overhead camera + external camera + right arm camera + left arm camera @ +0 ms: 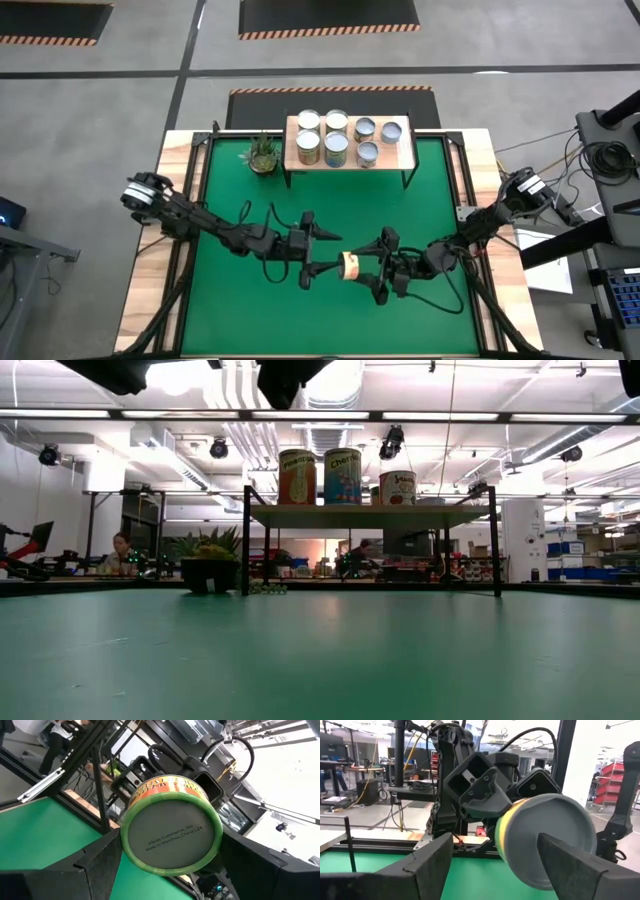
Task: Pick and place cans onto a shelf
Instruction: Put the canned mushrooms on the shelf
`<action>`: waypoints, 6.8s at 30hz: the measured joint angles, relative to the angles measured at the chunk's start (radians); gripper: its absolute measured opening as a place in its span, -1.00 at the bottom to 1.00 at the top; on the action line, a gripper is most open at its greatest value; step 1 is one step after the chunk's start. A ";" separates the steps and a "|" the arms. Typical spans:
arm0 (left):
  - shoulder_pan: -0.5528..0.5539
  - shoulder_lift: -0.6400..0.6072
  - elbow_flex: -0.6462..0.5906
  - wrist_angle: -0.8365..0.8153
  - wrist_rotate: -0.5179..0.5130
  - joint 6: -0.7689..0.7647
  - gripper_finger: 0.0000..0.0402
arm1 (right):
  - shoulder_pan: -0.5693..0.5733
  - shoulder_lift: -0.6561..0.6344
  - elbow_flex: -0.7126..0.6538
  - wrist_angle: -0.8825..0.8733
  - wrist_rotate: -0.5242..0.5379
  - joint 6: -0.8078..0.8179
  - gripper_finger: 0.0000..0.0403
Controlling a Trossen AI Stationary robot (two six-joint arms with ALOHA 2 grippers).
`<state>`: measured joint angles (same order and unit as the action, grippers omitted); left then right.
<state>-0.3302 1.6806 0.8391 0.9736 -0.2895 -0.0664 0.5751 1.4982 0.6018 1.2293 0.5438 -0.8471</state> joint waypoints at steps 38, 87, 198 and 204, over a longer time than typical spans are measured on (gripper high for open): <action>0.000 -0.010 0.003 -0.076 -0.019 0.021 -0.99 | 0.008 -0.015 -0.001 -0.048 0.118 0.143 0.67; 0.074 0.156 0.470 -2.002 0.458 -0.610 -1.00 | 0.033 -0.496 0.014 -0.370 0.244 0.114 0.63; -0.227 0.150 0.216 -1.302 -0.373 -0.308 -1.00 | -0.277 0.301 0.139 -0.623 -0.395 1.039 0.63; -0.219 0.150 0.160 -1.195 -0.374 -0.306 -1.00 | -0.288 0.373 0.201 -0.621 -0.443 1.005 0.63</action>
<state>-0.5488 1.8307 0.9990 -0.2210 -0.6632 -0.3724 0.2874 1.8709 0.8023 0.6078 0.1006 0.1578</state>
